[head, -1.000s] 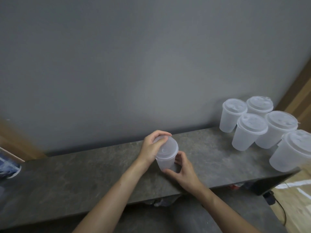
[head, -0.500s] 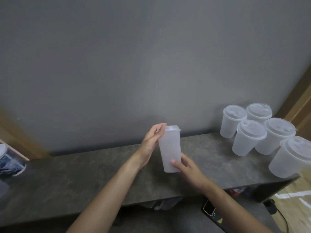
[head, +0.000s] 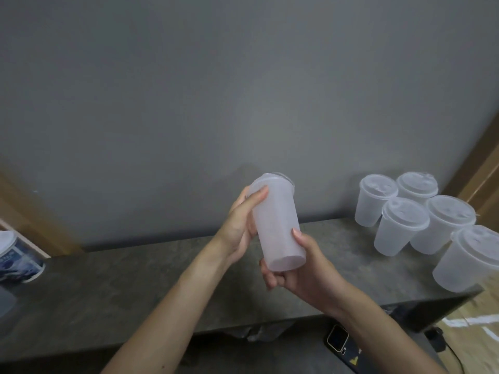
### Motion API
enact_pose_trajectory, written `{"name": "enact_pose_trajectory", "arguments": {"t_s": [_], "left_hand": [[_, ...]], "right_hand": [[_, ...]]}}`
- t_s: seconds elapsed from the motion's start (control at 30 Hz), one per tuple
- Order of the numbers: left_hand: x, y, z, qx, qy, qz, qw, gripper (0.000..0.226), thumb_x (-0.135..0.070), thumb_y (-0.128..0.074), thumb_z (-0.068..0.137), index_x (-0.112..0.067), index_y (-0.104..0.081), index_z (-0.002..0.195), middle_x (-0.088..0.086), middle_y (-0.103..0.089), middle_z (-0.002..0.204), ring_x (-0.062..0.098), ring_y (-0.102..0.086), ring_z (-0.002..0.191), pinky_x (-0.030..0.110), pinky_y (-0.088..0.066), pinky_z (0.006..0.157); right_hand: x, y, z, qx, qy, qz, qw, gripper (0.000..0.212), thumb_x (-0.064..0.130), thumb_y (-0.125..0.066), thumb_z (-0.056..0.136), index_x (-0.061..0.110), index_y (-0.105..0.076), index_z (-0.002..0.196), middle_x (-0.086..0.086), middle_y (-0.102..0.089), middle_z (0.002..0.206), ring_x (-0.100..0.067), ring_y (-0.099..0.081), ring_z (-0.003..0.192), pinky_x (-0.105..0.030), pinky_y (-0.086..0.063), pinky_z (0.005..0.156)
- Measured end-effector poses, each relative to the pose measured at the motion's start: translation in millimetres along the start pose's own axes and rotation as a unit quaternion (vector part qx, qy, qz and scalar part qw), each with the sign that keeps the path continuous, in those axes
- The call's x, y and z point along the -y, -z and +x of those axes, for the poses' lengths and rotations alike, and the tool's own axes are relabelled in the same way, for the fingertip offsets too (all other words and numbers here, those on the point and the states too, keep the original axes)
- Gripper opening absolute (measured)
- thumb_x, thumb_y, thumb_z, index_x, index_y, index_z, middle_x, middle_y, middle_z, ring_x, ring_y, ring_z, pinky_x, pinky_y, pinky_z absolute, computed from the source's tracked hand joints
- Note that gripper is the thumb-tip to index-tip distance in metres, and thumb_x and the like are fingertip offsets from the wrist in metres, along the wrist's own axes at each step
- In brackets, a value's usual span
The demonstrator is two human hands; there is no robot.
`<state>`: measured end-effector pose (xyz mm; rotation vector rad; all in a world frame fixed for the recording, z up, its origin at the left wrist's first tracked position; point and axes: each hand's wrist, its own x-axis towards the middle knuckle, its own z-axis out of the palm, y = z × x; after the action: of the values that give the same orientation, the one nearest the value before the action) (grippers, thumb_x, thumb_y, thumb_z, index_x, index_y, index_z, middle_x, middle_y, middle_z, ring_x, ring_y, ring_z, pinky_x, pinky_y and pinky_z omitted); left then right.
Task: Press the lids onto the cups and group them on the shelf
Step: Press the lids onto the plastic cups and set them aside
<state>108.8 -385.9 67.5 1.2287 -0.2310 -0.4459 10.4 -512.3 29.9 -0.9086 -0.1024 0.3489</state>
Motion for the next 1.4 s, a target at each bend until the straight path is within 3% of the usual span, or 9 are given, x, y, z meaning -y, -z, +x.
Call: {"name": "enact_pose_trajectory", "arguments": {"t_s": [0.17,0.3,0.47,0.7,0.97,1.13,1.2,1.3,1.4], "left_hand": [[-10,-7,-3,-0.056,-0.039,0.043,0.997,0.045,-0.044,-0.068,0.081,-0.014,-0.058,0.113,0.0,-0.067,0.092,0.015,-0.065,0.078,0.034,-0.046,0.069],[-19,-3,0,-0.044,-0.08,0.105,0.99,0.043,-0.039,-0.074,0.08,-0.015,-0.06,0.114,-0.004,-0.069,0.098,0.011,-0.067,0.086,0.026,-0.054,0.066],[-23,-13,-5,0.03,-0.012,-0.076,0.997,0.064,-0.027,-0.069,0.082,-0.008,-0.049,0.141,0.009,-0.065,0.111,0.021,-0.064,0.093,0.028,-0.054,0.059],[-24,-15,-5,0.041,-0.036,-0.04,0.998,0.052,-0.028,-0.067,0.084,-0.013,-0.054,0.132,0.007,-0.063,0.109,0.019,-0.062,0.092,0.023,-0.052,0.055],[-19,-21,-1,-0.017,-0.003,-0.036,0.999,0.052,-0.037,-0.062,0.094,-0.006,-0.054,0.135,0.009,-0.064,0.102,0.016,-0.064,0.076,0.021,-0.045,0.046],[-17,-24,-11,-0.008,0.174,-0.026,0.984,0.067,-0.056,-0.049,0.098,-0.004,-0.063,0.059,0.001,-0.045,0.035,0.013,-0.042,0.023,0.015,-0.033,0.029],[-16,-25,-6,-0.027,0.18,-0.017,0.983,0.065,-0.061,-0.055,0.093,-0.004,-0.068,0.064,0.003,-0.05,0.042,0.014,-0.047,0.029,0.015,-0.037,0.034],[-17,-20,4,-0.091,0.056,0.005,0.994,0.072,-0.059,-0.076,0.074,-0.006,-0.064,0.121,0.013,-0.071,0.093,0.022,-0.068,0.073,0.031,-0.053,0.065],[-22,-12,6,-0.082,-0.045,0.069,0.993,0.067,-0.044,-0.078,0.074,-0.018,-0.052,0.13,0.006,-0.068,0.119,0.015,-0.07,0.093,0.027,-0.056,0.062]], "right_hand": [[9,-14,-5,-0.028,-0.007,0.048,0.998,0.071,0.061,-0.061,0.087,0.001,-0.058,0.125,-0.02,-0.063,0.08,-0.025,-0.062,0.065,-0.035,-0.057,0.068],[11,-17,-3,-0.137,0.01,-0.079,0.987,0.066,0.059,-0.057,0.086,0.0,-0.058,0.117,-0.016,-0.064,0.07,-0.022,-0.06,0.054,-0.034,-0.054,0.06],[23,-24,-14,-0.044,-0.012,0.137,0.99,0.068,0.063,-0.047,0.093,0.001,-0.056,0.118,-0.012,-0.054,0.066,-0.017,-0.049,0.049,-0.029,-0.049,0.051],[16,-21,-19,-0.006,0.005,0.131,0.991,0.076,0.062,-0.078,0.074,-0.001,-0.064,0.113,-0.013,-0.054,0.068,-0.019,-0.055,0.054,-0.031,-0.052,0.055],[23,-26,-19,0.09,-0.011,0.264,0.96,0.066,0.053,-0.059,0.098,-0.003,-0.048,0.129,-0.013,-0.06,0.077,-0.022,-0.062,0.065,-0.035,-0.055,0.068],[41,-48,-13,0.022,-0.018,0.302,0.953,0.066,0.051,-0.063,0.092,0.004,-0.048,0.134,-0.015,-0.064,0.085,-0.022,-0.068,0.066,-0.034,-0.061,0.062],[45,-50,-12,-0.021,-0.026,0.279,0.96,0.063,0.054,-0.066,0.092,0.002,-0.057,0.127,-0.015,-0.062,0.089,-0.022,-0.068,0.065,-0.034,-0.061,0.059],[42,-42,-11,-0.091,-0.061,0.134,0.985,0.066,0.059,-0.057,0.091,-0.002,-0.063,0.115,-0.016,-0.065,0.087,-0.023,-0.07,0.069,-0.033,-0.062,0.064],[34,-37,-11,-0.13,-0.055,0.058,0.988,0.064,0.059,-0.053,0.087,-0.001,-0.061,0.108,-0.012,-0.063,0.074,-0.021,-0.068,0.066,-0.03,-0.061,0.065]]}}
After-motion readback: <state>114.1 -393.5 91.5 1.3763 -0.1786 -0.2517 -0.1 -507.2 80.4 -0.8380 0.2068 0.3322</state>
